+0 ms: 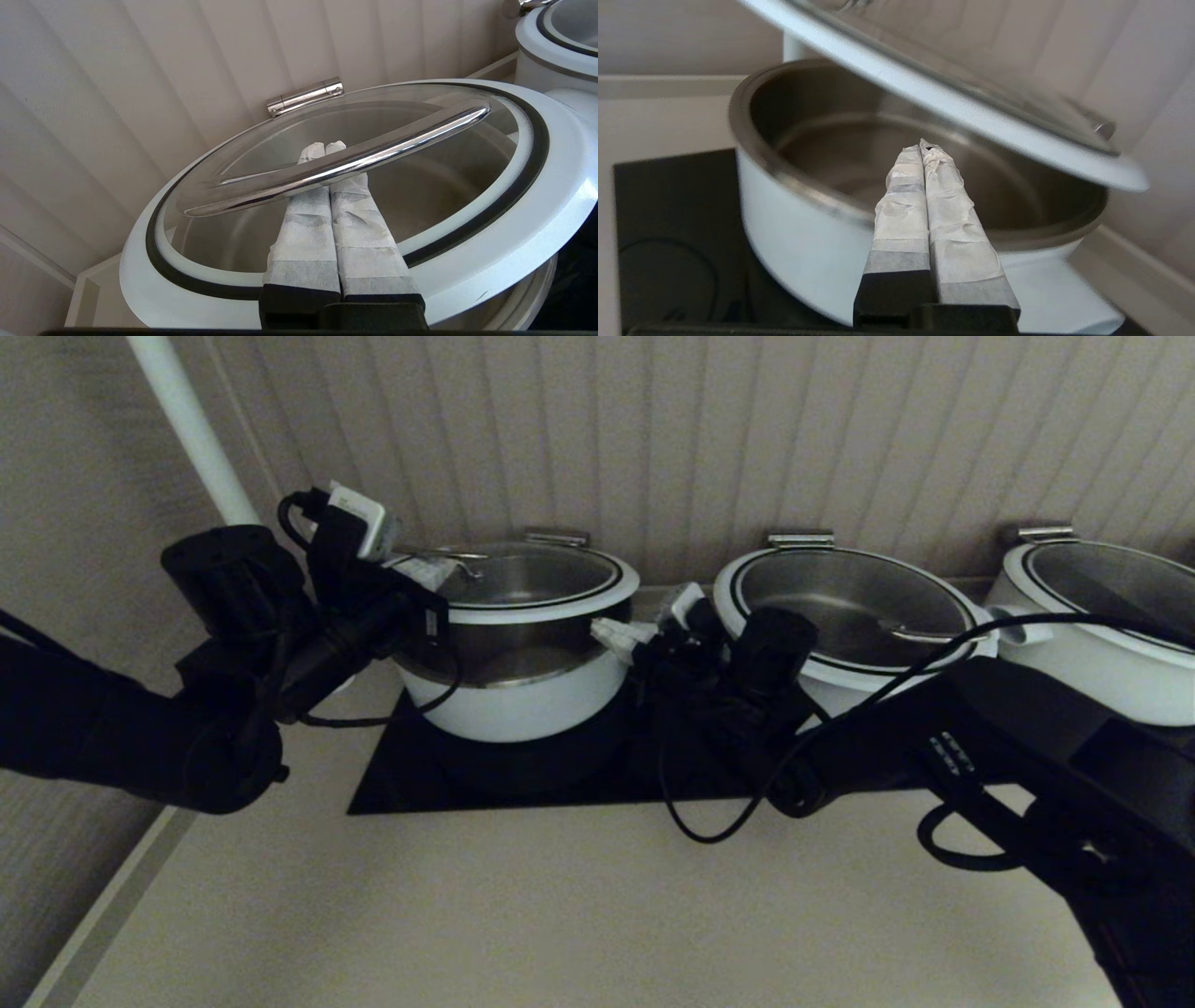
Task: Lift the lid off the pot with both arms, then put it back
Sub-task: Hold the pot lid with the right arm
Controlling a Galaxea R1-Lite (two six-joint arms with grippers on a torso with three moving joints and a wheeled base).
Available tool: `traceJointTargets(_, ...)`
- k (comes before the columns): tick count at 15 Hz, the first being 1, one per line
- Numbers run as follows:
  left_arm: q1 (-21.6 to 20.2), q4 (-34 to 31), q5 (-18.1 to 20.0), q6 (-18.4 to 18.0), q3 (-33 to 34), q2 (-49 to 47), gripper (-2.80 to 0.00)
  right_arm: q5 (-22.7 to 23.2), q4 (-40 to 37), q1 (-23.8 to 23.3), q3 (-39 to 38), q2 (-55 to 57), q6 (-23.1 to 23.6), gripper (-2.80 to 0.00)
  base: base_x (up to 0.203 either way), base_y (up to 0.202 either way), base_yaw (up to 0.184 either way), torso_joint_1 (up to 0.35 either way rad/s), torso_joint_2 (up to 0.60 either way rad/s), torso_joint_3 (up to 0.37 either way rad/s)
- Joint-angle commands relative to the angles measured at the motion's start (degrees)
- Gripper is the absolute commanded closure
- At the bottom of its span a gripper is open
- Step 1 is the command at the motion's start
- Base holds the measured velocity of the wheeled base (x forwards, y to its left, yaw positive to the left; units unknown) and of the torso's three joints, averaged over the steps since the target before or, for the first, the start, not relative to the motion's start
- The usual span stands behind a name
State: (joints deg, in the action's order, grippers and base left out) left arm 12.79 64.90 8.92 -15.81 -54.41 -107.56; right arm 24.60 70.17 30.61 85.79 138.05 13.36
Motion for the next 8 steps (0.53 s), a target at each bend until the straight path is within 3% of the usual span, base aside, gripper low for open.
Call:
traceJointTargets(1, -0.02, 0.4, 0.05, -0.1, 0.0, -0.11, 0.0, -0.32, 0.34, -0.1, 2.14, 1.29, 0.09, 0.0, 0.0, 0.0, 0.0, 0.0, 0.0, 0.0)
traceJointTargets(8, 0.04, 0.4, 0.05, -0.1, 0.0, 0.15, 0.0, -1.05, -4.79, -0.11, 10.73, 4.45, 0.09, 0.0, 0.0, 0.0, 0.0, 0.0, 0.0, 0.0)
